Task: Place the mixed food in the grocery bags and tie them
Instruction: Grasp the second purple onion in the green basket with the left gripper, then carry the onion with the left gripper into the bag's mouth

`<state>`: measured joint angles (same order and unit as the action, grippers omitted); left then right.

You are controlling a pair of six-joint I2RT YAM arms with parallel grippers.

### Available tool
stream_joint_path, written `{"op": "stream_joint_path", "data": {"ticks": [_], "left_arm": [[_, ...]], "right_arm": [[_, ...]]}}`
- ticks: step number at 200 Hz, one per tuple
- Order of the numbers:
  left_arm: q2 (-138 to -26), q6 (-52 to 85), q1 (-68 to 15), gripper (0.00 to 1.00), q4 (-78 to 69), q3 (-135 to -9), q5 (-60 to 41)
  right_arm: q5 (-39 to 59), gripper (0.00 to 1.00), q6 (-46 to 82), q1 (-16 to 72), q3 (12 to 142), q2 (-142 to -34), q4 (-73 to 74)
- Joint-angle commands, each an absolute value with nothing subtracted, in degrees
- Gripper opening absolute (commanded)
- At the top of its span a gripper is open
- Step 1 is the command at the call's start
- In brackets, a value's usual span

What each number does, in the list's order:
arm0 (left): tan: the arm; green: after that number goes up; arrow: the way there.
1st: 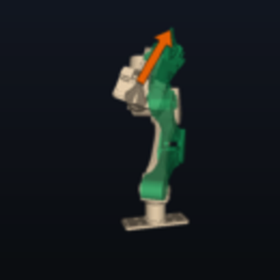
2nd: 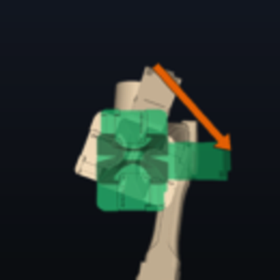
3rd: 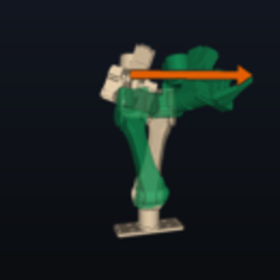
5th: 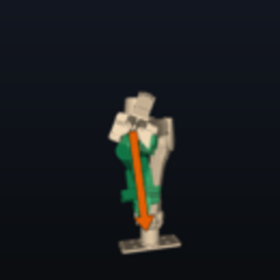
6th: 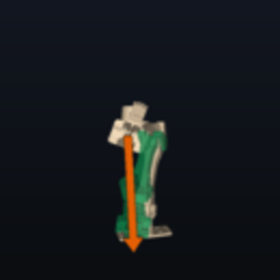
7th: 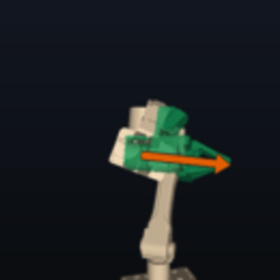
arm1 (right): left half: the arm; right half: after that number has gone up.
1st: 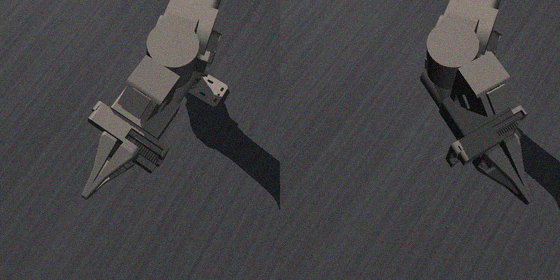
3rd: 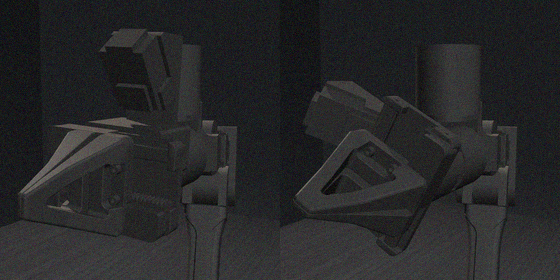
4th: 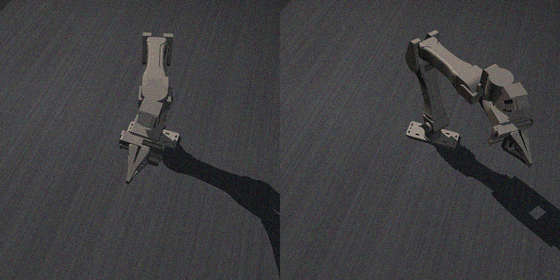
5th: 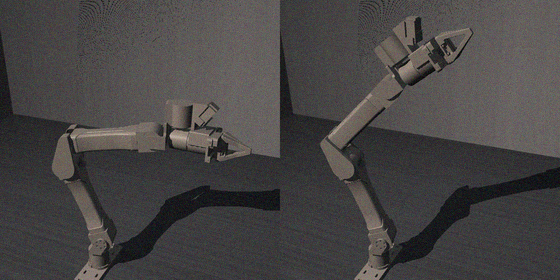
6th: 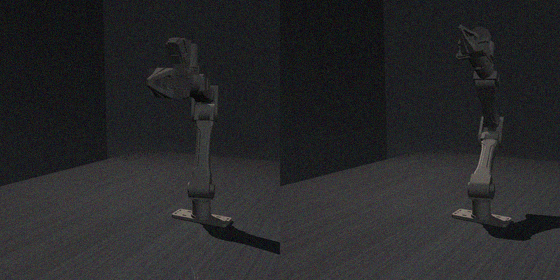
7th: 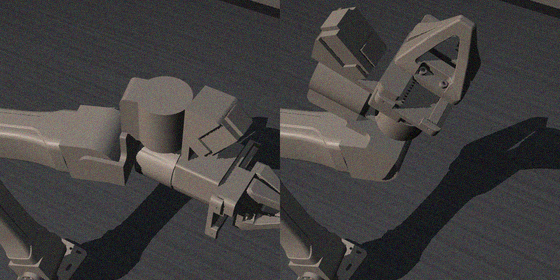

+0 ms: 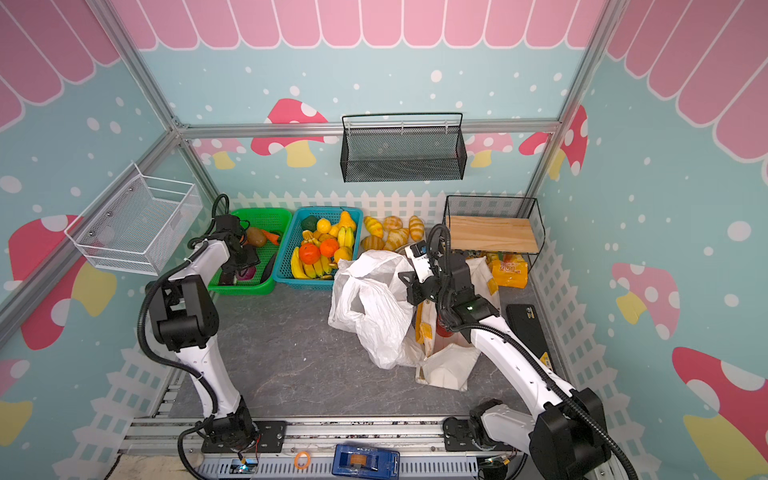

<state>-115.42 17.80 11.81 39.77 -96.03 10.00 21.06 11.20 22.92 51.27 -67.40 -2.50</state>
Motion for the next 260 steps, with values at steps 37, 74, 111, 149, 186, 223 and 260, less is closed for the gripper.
{"op": "stream_joint_path", "data": {"ticks": [37, 74, 111, 149, 186, 223, 260], "left_arm": [[-102.3, 21.0, 7.9, 0.53, 35.6, -89.2, 10.0], [-88.1, 23.4, -0.7, 0.53, 32.2, -78.8, 7.8], [-72.2, 25.8, -14.1, 0.51, 31.2, -65.9, 5.1], [-61.4, 29.6, -29.3, 0.51, 30.8, -57.7, 1.1], [-61.7, 29.9, -36.6, 0.51, 20.1, -56.1, -4.7], [-71.0, 28.6, -37.3, 0.5, 14.4, -59.4, -10.3], [-77.8, 27.7, -38.0, 0.51, 9.7, -60.8, -13.9]], "right_arm": [[21.3, 0.0, 11.4, 22.8, 51.2, -66.7, -2.2], [21.3, 0.0, 12.0, 22.7, 51.6, -67.2, -2.0], [19.9, 0.0, 11.8, 22.7, 52.6, -67.5, -2.9], [19.6, 0.0, 11.8, 22.7, 53.4, -67.9, -3.4], [20.5, 0.0, 11.9, 22.8, 53.5, -67.5, -3.3], [22.0, 0.0, 12.8, 22.7, 52.7, -66.5, -3.6], [22.9, 0.0, 13.4, 22.8, 52.4, -66.9, -3.4]]}}
